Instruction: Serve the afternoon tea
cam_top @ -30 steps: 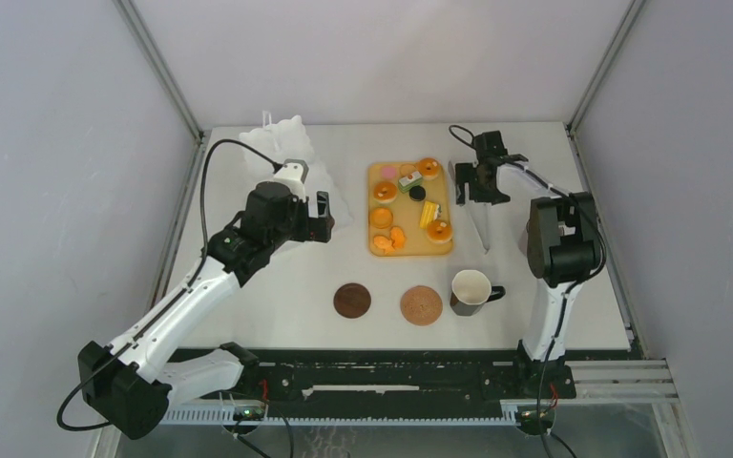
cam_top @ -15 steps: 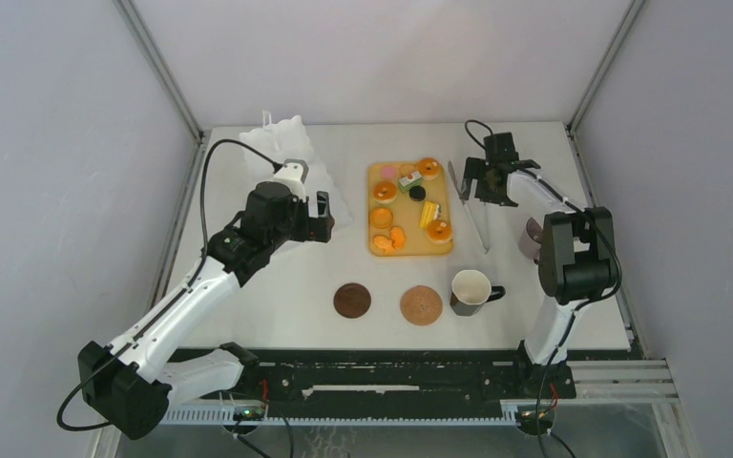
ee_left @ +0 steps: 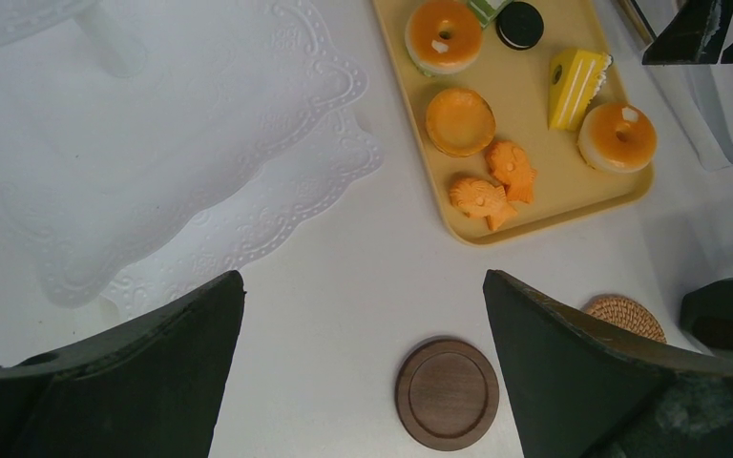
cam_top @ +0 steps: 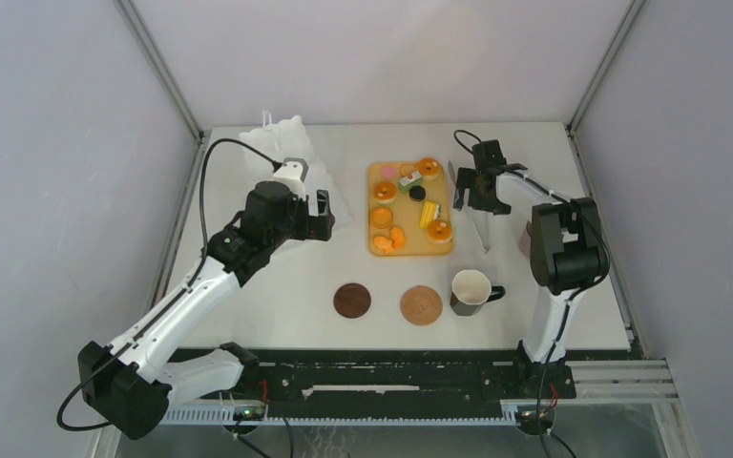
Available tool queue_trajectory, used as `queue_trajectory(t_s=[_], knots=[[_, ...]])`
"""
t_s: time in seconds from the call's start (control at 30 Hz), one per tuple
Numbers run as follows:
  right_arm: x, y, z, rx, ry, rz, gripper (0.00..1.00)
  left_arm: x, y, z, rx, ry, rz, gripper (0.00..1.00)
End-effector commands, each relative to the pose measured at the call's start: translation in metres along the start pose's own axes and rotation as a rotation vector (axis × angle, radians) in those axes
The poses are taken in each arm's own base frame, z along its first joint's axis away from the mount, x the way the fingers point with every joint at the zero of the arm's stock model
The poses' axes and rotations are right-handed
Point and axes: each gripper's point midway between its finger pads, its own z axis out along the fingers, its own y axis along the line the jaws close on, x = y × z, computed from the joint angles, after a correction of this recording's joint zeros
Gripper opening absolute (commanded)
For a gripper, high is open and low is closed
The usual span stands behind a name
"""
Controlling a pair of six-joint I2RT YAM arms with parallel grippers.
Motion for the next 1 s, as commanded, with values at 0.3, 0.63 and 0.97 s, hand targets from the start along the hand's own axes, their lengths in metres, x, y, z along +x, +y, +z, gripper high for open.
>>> queue_trajectory(t_s=[0.3, 0.63, 0.97], knots=[[-0.018, 0.002, 0.020, -0.009, 0.026, 0.035, 0.91, -0.021, -0.004, -0.003, 0.010, -0.070, 0.007, 1.00], [-0.012, 0.008, 0.030, -0.012, 0.093, 0.012, 0.74, -0.024, -0.005, -0.002, 0.014, -0.071, 0.012, 1.00], [-0.006, 0.010, 0.022, -0.033, 0.075, -0.016, 0.88, -0.022, -0.004, -0.001, 0.008, -0.067, 0.015, 1.00]])
